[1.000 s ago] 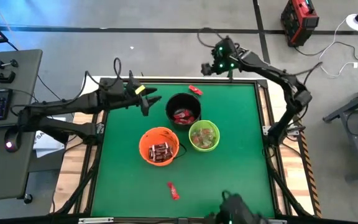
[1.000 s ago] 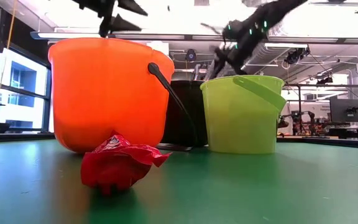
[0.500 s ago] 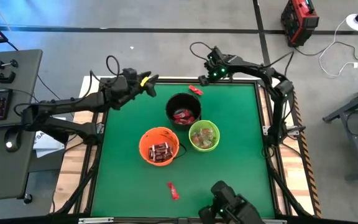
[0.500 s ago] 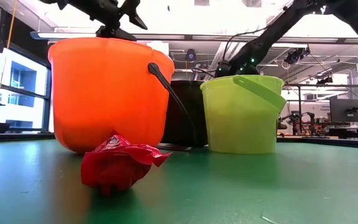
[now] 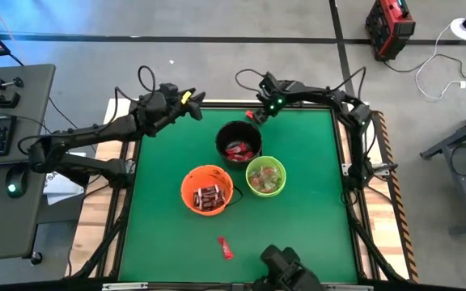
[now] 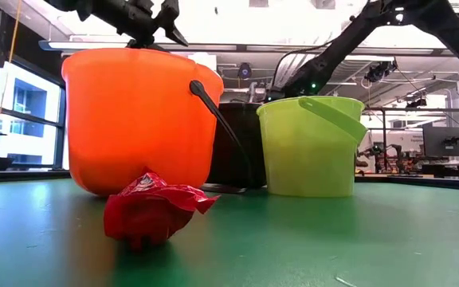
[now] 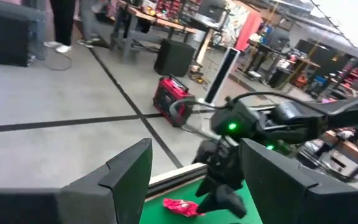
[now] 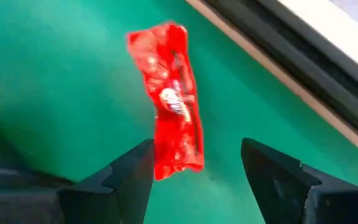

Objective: Sort candy by brand, put in halloween buckets
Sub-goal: Put the red chocolate bar into black bucket

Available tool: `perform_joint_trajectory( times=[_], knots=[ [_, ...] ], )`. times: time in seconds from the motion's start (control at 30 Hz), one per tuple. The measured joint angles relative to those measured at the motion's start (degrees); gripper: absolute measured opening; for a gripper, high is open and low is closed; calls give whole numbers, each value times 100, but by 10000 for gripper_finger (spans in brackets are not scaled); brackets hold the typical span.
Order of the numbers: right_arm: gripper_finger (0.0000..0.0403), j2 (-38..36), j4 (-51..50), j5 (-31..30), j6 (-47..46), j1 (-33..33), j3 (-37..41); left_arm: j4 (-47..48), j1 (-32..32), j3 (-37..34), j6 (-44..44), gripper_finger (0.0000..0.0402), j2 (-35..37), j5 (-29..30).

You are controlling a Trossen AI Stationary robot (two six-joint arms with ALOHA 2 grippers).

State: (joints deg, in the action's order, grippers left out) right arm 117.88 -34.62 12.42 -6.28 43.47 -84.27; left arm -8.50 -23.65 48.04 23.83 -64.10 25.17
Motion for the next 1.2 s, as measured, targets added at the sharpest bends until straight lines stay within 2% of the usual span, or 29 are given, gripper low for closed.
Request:
perform_joint_trajectory(
  times=[0.2, 0.4, 0.5, 0.73, 0.8, 1.03, 1.2],
  knots=[
    [230, 149, -1, -295, -23, -95, 0, 0, -45, 0, -22, 232, 0, -140],
    [193, 193, 17, -543, 34, -173, 0, 3, -45, 1, -49, 232, 2, -221],
    [154, 193, 12, -603, 131, -196, 0, 5, -45, 1, -50, 232, 2, -221],
    [28, 180, 70, -605, 360, -148, 0, 14, -45, 0, -53, 232, 2, -220],
    [7, 180, 28, -568, 435, -116, 0, 14, -45, 1, -52, 232, 2, -221],
    [25, -109, -493, -45, 615, 47, 0, 18, -42, 0, -50, 232, 2, -225],
    [40, -368, -280, 262, 449, 241, 0, 97, -42, 1, -46, 232, 2, -265]
  ],
)
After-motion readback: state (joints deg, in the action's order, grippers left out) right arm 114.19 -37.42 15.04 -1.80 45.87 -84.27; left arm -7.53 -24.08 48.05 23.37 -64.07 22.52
